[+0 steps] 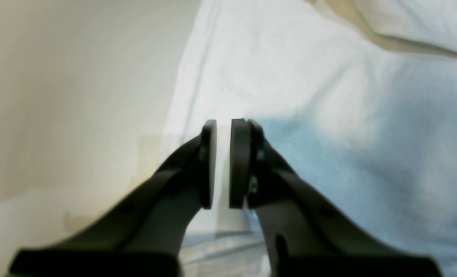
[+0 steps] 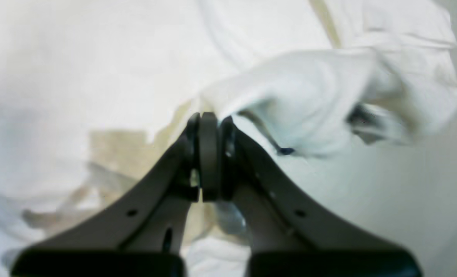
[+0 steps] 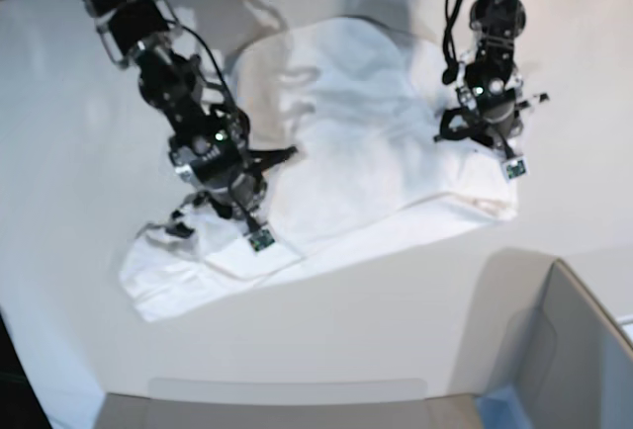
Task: Layout the t-shirt on the table in an organized manner, then fold the t-shirt properly
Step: 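Lift the collar with the right gripper and fold it toward the hem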
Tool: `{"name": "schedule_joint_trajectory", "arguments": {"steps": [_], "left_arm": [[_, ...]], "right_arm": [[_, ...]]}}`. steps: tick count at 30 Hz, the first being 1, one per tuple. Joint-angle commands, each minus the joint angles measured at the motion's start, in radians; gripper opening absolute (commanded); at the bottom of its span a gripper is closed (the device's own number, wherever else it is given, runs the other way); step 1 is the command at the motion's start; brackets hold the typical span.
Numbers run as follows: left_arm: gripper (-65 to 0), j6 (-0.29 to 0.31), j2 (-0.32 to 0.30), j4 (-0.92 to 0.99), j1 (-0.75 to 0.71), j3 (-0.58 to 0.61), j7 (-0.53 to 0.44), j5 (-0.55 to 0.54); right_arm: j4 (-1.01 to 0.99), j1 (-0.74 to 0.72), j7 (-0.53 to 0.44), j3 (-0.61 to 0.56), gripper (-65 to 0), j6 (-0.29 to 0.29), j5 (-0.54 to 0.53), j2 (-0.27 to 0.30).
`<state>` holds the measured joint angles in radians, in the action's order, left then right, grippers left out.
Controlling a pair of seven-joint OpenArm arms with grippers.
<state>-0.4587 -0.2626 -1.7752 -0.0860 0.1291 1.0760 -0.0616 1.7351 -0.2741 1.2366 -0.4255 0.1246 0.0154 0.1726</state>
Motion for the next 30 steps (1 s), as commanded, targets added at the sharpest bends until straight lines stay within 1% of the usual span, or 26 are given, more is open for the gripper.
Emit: {"name": "schedule_joint_trajectory", "arguments": {"steps": [1,4,5,6,8,10,11,13,15,17,19,20,21,23,25,30], "left_arm": [[-57.7,-0.004,-0.008,-0.016,0.010,-0.003,-0.009,0.015],[-57.6,-0.004,-0.005,-0.016,0.010,-0.003,-0.009,0.015],[-57.6,-0.004,-0.005,-0.016,0.010,-0.003,-0.009,0.015],[-57.6,-0.004,-0.005,-0.016,0.009,-0.001,-0.009,0.015],[-57.6,-0.004,-0.004,-0.016,0.009,-0.001,-0.009,0.015],[-57.6,-0.004,-0.004,-0.016,0.009,-0.001,-0.009,0.015],[-57.6,-0.004,-0.005,-0.016,0.010,-0.001,-0.009,0.015],[-57.6,-0.004,-0.007,-0.016,0.010,-0.001,-0.009,0.015],[-57.6,-0.004,-0.005,-0.016,0.010,-0.001,-0.009,0.015],[-57.6,-0.004,-0.004,-0.016,0.010,-0.001,-0.009,0.015],[-57.6,-0.004,-0.004,-0.016,0.010,-0.001,-0.009,0.015],[-57.6,-0.004,-0.004,-0.016,0.010,-0.001,-0.009,0.015],[-57.5,-0.002,-0.004,-0.016,0.010,-0.001,-0.009,0.015],[-57.5,-0.002,-0.004,-0.016,0.010,-0.001,-0.009,0.015],[-57.5,-0.002,-0.004,-0.016,0.010,-0.001,-0.007,0.015],[-57.5,-0.002,-0.002,-0.016,0.010,-0.001,-0.007,0.015]], "right_arm": [[0.027,-0.018,-0.010,0.003,-56.8,0.000,0.022,-0.018],[0.095,0.012,-0.010,0.003,-45.5,-0.001,0.044,-0.023],[0.127,0.023,-0.010,0.006,-42.3,-0.001,0.042,-0.015],[0.164,0.043,-0.010,0.012,-38.9,-0.003,0.042,0.005],[0.216,0.077,-0.011,0.047,-34.5,-0.003,0.039,0.035],[0.263,0.138,-0.037,0.124,-32.0,-0.001,0.039,0.048],[0.286,0.178,-0.056,0.176,-31.7,-0.001,0.039,0.046],[0.323,0.278,-0.119,0.316,-31.7,-0.004,0.031,0.025],[0.323,0.364,-0.200,0.431,-31.7,-0.009,-0.024,-0.006],[0.322,0.451,-0.258,0.517,-31.7,-0.065,-0.145,0.000],[0.314,0.493,-0.249,0.566,-31.7,-0.108,-0.280,0.015],[0.296,0.503,-0.240,0.601,-31.7,-0.107,-0.358,0.017],[0.274,0.510,-0.237,0.627,-31.7,-0.107,-0.411,0.017],[0.223,0.517,-0.237,0.681,-31.7,-0.107,-0.487,0.017],[0.207,0.531,-0.240,0.709,-31.7,-0.107,-0.504,0.012],[0.202,0.559,-0.243,0.719,-31.7,-0.107,-0.501,0.003]]}}
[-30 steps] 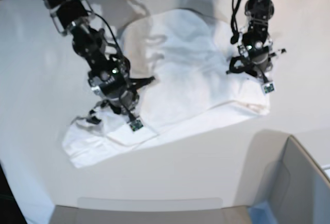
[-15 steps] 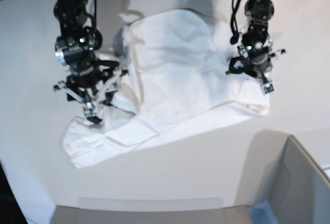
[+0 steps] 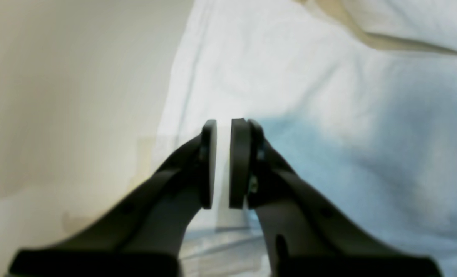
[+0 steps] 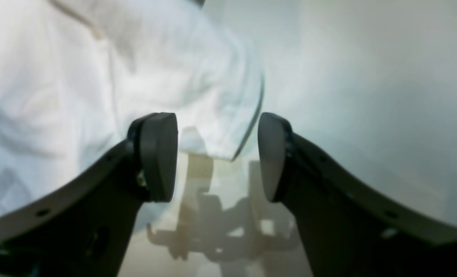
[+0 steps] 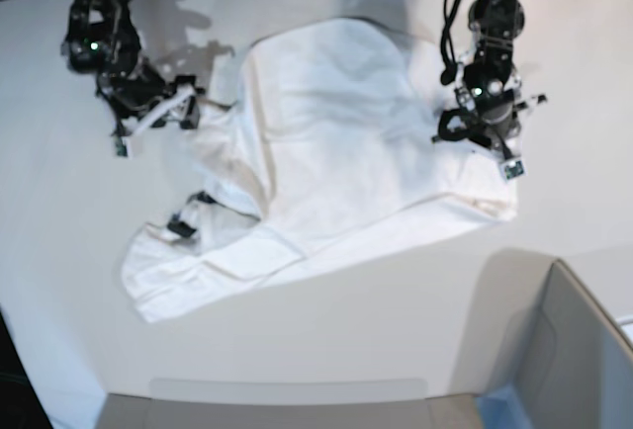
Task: Layout the t-shirt on the table in an organized manner, then fold the t-shirt properly
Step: 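Lift the collar with the right gripper and fold it toward the hem, then move the left gripper to the shirt's folded edge and grasp it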
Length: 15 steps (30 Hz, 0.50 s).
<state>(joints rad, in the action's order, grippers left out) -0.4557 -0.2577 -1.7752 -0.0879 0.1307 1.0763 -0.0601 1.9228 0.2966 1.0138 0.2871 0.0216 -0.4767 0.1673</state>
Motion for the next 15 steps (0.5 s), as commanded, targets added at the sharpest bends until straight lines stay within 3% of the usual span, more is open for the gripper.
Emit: {"name": "schedule_joint_trajectory", "arguments": {"steps": [1,5,7,10,15], "left_arm": [[-57.5,-0.005,-0.007,-0.016,0.012,-0.003,-0.008,0.013],[-57.5,-0.005,-0.007,-0.016,0.012,-0.003,-0.008,0.013],[-57.5,-0.005,-0.007,-0.016,0.012,-0.003,-0.008,0.013],[-57.5,-0.005,-0.007,-0.016,0.012,-0.003,-0.008,0.013],[-57.5,-0.005,-0.009,-0.016,0.012,-0.003,-0.008,0.013]], "right_arm": [[0.010,-0.012,-0.020,0.007,-31.7,-0.004,-0.007,0.004],[-0.058,-0.033,-0.022,0.007,-31.7,0.002,0.034,-0.027],[-0.082,-0.047,-0.022,0.008,-31.7,0.038,0.055,-0.039],[-0.104,-0.053,-0.037,0.001,-31.7,0.074,0.068,-0.042],[-0.193,-0.118,-0.085,-0.047,-31.8,0.077,0.069,-0.036]]}}
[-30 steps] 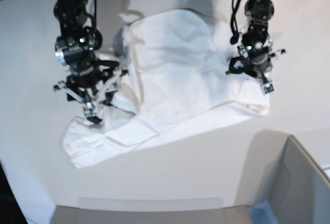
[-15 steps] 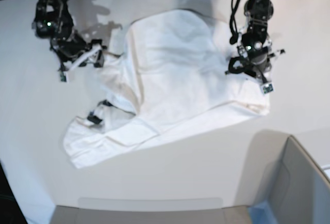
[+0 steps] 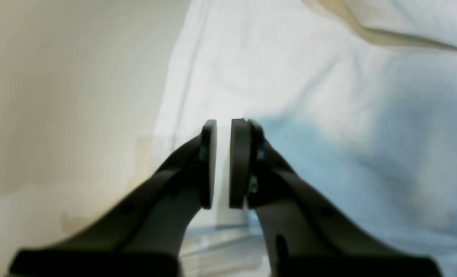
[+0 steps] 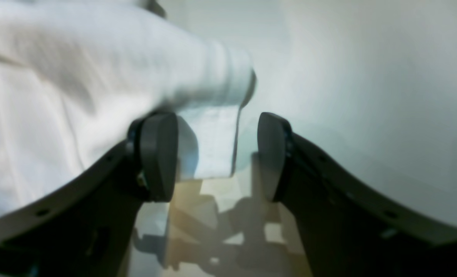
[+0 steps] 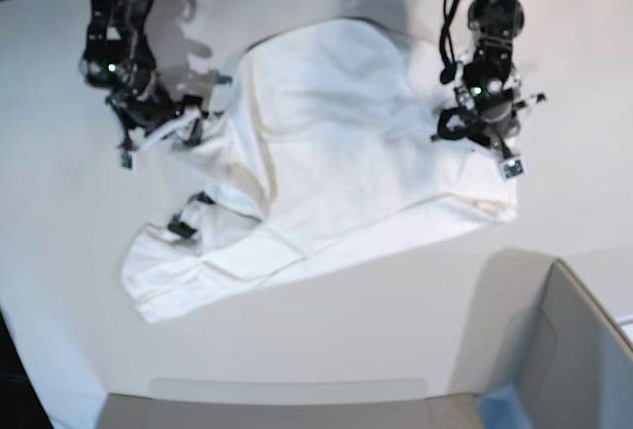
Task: Layout the t-shirt on the table in an organized manner, then fold the t-shirt properly
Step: 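Move the left gripper to the shirt's folded edge and grasp it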
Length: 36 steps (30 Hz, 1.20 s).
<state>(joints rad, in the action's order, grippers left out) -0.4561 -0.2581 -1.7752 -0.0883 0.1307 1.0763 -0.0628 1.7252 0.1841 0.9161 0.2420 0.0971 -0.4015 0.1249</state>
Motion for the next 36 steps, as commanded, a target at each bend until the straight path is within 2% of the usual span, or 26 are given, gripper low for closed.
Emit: {"name": "schedule_joint_trajectory", "arguments": {"steps": [1,4,6,8,12,17,23,26,29,32,36], "left_arm": [[-57.5,-0.005,-0.008,-0.016,0.012,-0.003,-0.008,0.016],[-57.5,-0.005,-0.008,-0.018,0.012,-0.003,-0.008,0.016],[-57.5,-0.005,-0.008,-0.033,0.012,-0.009,-0.008,0.016],[-57.5,-0.005,-0.008,-0.071,0.005,-0.009,-0.008,0.016],[-56.9,-0.005,-0.008,-0.183,-0.028,-0.010,-0.002,0.016],[-49.7,-0.005,0.032,-0.229,-0.063,0.001,0.080,0.014],[-42.0,-0.005,0.042,-0.226,-0.132,0.166,0.091,0.014],[-41.9,-0.010,0.042,-0.225,-0.146,0.221,0.095,0.014],[-41.9,-0.011,0.058,-0.225,-0.150,0.234,0.150,0.014],[-42.0,-0.013,0.081,-0.226,-0.155,0.237,0.189,0.022],[-42.0,-0.022,0.081,-0.228,-0.190,0.275,0.192,0.022]], "right_arm": [[-0.008,-0.019,0.013,-0.016,-31.8,0.002,-0.006,0.008],[-0.020,-0.044,0.013,-0.077,-32.0,0.002,-0.004,0.011],[-0.020,-0.054,0.013,-0.111,-35.2,0.002,-0.001,0.012],[-0.024,-0.057,0.013,-0.125,-43.2,0.002,-0.003,0.023],[-0.024,-0.061,0.011,-0.120,-65.0,0.008,-0.003,0.023],[-0.020,-0.054,0.011,-0.111,-65.0,0.011,-0.001,0.025],[-0.020,-0.054,0.011,-0.068,-65.0,0.010,-0.001,0.025],[-0.020,-0.054,0.011,-0.068,-65.0,0.010,-0.001,0.026],[-0.020,-0.053,0.011,-0.068,-65.0,0.010,-0.001,0.026],[-0.021,-0.045,0.011,-0.068,-65.0,0.010,-0.001,0.052],[-0.020,-0.044,0.011,-0.068,-65.0,0.010,-0.001,0.057]]}}
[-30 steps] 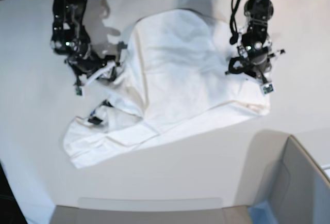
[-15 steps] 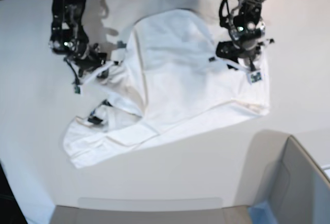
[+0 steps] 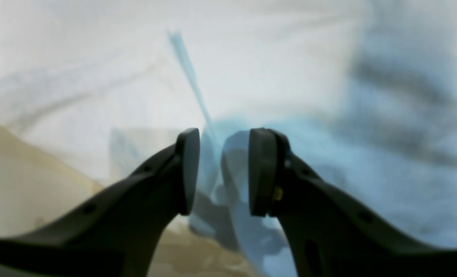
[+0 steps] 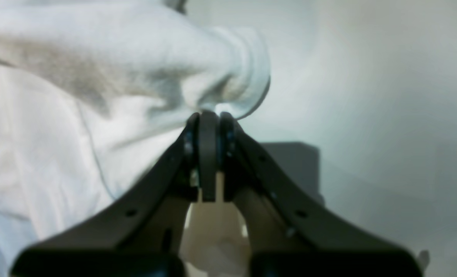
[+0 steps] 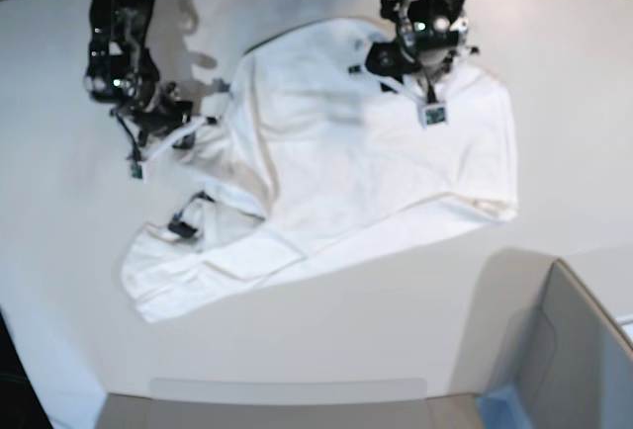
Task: Layout the t-shirt on the table in an organized manner, then fold the t-shirt properly
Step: 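Move the left gripper to the shirt's folded edge and grasp it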
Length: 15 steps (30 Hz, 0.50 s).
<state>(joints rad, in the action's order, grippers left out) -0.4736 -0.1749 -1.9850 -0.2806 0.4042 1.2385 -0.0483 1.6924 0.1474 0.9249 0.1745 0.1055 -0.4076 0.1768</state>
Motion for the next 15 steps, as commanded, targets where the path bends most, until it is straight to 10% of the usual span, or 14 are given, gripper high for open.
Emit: {"name": "schedule_joint_trajectory", "arguments": {"steps": [1,5,15], "left_arm": [[-42.0,-0.027,-0.004,-0.018,-0.004,0.019,0.031,0.008],[-42.0,-0.216,-0.018,-0.010,-0.015,0.114,0.054,0.008],[-42.0,-0.225,-0.030,0.052,0.034,0.158,0.151,0.008]], "right_arm": [[0.013,-0.007,0.003,0.000,-65.0,0.001,0.005,0.005],[0.008,-0.007,0.003,0.000,-65.0,0.001,0.005,0.005],[0.010,-0.006,0.003,0.000,-65.0,0.001,0.005,0.005]]}}
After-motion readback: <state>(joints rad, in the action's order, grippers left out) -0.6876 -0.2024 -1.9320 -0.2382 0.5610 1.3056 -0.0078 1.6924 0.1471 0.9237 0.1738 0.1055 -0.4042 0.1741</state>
